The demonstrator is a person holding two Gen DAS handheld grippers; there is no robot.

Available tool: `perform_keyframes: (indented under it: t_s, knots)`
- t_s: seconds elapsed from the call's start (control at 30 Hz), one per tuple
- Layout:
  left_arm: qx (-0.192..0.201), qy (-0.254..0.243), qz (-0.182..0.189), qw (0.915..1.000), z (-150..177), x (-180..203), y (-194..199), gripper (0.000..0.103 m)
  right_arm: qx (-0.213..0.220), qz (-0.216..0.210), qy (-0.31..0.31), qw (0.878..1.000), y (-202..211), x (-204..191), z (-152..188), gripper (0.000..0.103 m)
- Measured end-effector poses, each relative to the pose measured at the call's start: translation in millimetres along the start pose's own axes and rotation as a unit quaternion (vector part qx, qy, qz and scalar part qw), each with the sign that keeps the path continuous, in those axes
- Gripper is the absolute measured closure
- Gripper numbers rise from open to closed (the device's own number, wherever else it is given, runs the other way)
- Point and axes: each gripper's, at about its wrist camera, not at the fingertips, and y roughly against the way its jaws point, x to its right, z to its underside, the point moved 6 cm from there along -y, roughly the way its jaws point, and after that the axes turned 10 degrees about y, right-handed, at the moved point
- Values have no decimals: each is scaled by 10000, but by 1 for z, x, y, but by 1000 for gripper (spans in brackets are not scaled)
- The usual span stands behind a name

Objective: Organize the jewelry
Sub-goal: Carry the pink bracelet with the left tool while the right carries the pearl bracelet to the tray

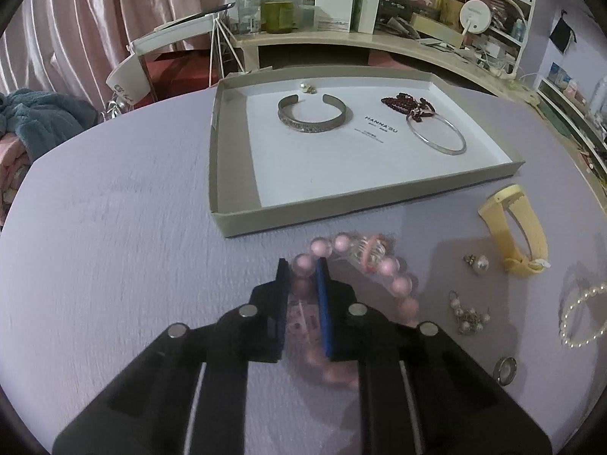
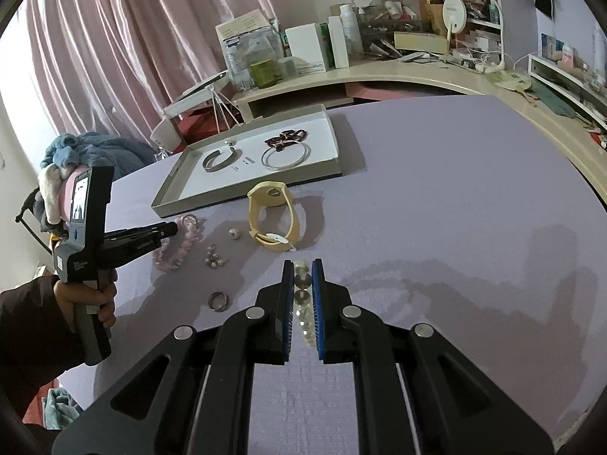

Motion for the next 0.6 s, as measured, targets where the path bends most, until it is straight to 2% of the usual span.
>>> perform_keyframes:
  t_s: [0.27, 0.6]
  knots:
    - [107, 183, 188, 9996, 8, -5, 17, 90, 108, -25, 21, 9999, 5, -6, -5, 93]
    - [724, 128, 650, 9952, -7, 7, 86, 90, 387, -89, 146, 9991, 18, -20, -20, 93]
